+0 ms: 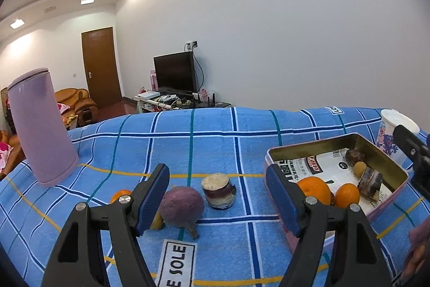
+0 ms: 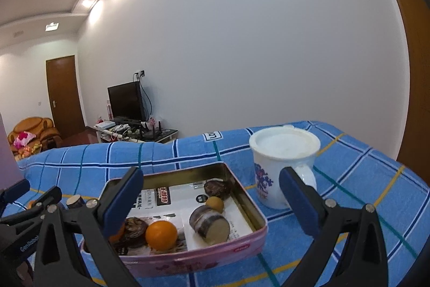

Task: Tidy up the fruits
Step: 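Withdraw both open grippers from the pink tin, then move both tools back over the remaining fruits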

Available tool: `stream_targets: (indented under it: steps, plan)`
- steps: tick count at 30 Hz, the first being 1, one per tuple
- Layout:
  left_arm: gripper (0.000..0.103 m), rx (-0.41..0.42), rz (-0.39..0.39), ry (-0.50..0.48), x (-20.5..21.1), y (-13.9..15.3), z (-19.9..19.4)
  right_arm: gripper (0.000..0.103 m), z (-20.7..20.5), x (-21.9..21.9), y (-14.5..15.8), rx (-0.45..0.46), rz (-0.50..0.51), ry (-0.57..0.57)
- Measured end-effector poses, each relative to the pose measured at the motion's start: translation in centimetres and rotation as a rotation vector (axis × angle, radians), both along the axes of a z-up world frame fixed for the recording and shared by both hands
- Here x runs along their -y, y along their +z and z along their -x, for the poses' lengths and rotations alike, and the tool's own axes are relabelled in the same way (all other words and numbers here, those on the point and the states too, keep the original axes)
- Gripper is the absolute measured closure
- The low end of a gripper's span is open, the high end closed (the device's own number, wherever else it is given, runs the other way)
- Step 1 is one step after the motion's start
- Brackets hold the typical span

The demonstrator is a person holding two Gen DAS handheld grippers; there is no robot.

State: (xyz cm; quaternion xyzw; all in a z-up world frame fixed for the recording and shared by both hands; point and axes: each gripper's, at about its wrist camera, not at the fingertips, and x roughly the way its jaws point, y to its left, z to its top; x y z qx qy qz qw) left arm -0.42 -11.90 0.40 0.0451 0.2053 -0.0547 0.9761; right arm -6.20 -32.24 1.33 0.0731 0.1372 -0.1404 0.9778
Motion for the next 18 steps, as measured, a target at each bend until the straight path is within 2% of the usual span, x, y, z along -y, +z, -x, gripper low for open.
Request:
stream_targets:
  steps: [7,12,18]
  plan:
    - [0.027,-0.017,-0.027,-0.026,-0.7,-0.2,0.6,0.0,1.3,0.3,-0.1,0.013,-0.046,-0.053]
    - [0.027,-0.036,-0.106,-0.068,-1.4,-0.6,0.8,0.0,1.8,-0.8,0.0,0.001,-0.062,-0.044]
    - [0.027,-0.062,-0.09,-0.049,-3.6,-0.8,0.2,0.0,1.8,-4.1,0.1,-0.015,-0.002,-0.004]
